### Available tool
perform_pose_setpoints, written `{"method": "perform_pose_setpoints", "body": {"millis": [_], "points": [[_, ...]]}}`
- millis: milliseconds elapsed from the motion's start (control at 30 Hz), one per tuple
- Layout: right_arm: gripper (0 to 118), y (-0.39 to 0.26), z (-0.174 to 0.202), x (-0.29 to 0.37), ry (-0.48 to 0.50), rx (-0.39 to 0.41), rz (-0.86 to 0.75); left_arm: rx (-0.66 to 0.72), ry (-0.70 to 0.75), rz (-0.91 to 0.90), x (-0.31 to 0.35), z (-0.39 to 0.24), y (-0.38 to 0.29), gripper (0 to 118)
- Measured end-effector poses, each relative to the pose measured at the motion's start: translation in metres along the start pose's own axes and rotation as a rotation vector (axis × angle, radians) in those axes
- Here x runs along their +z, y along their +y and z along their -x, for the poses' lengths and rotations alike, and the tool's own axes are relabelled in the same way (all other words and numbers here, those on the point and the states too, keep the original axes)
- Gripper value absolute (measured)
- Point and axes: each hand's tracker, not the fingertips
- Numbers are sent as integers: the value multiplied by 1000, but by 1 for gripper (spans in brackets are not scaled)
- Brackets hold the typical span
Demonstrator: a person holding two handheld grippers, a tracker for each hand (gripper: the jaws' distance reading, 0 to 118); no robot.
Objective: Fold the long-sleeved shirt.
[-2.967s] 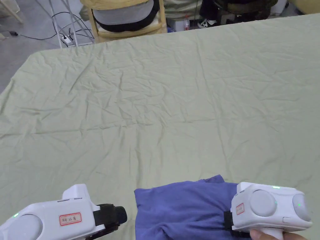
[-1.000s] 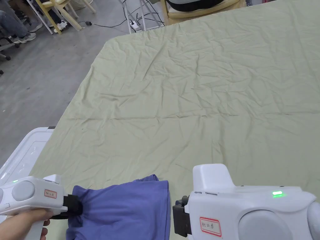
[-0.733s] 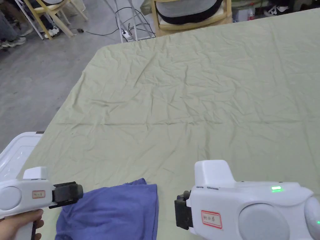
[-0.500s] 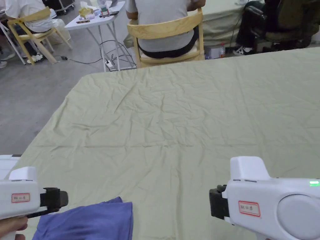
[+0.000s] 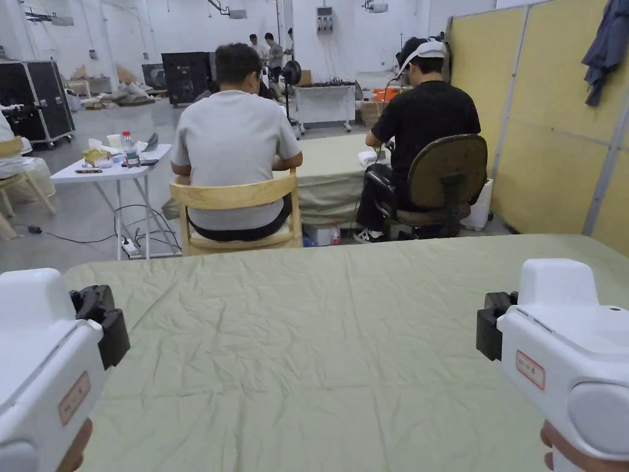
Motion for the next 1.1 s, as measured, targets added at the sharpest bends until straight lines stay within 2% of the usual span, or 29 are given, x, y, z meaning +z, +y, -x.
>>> {"method": "perform_pose_setpoints", "body": {"millis": [33, 200, 367, 533, 567, 600, 633, 667, 700, 733, 800, 867, 933, 1100], "points": [[10, 4, 0, 5, 14, -3, -11, 17, -38, -3, 7, -25, 3, 3], [10, 12, 5, 23, 39, 14, -43, -30, -95, -23, 25, -92, 14, 3], [10, 11, -1, 31, 96, -46, -58, 20, -97, -6, 33, -89, 6, 3], [10, 12, 2, 33, 68, -24, -68, 0, -91, -19, 39, -88, 17, 4], [12, 13, 2, 33, 68, -12, -75, 14, -109, -44, 43, -93, 30, 15], [30, 14, 2, 32, 74, -7, -80, 10, -113, -72, 46, -96, 45, 51], [79, 15, -2, 30, 88, -13, -90, 7, -96, -70, 42, -91, 45, 116], [118, 14, -3, 29, 71, -87, -100, -19, -89, -96, 53, -94, 53, 115], [118, 15, -2, 27, 11, -134, -88, -39, -111, -94, 55, -110, 53, 113], [118, 11, -15, 23, 38, -104, -116, -49, -110, -85, 50, -110, 53, 118], [118, 15, -16, 27, 73, -71, -115, -41, -99, -73, 50, -108, 48, 118], [118, 13, -21, 25, 55, -53, -131, -45, -109, -72, 45, -107, 45, 118], [118, 17, -5, 29, 68, -21, -130, -41, -110, -52, 39, -106, 34, 118], [118, 15, 5, 33, 83, 41, -150, -28, -93, -53, 38, -94, 35, 118]]}}
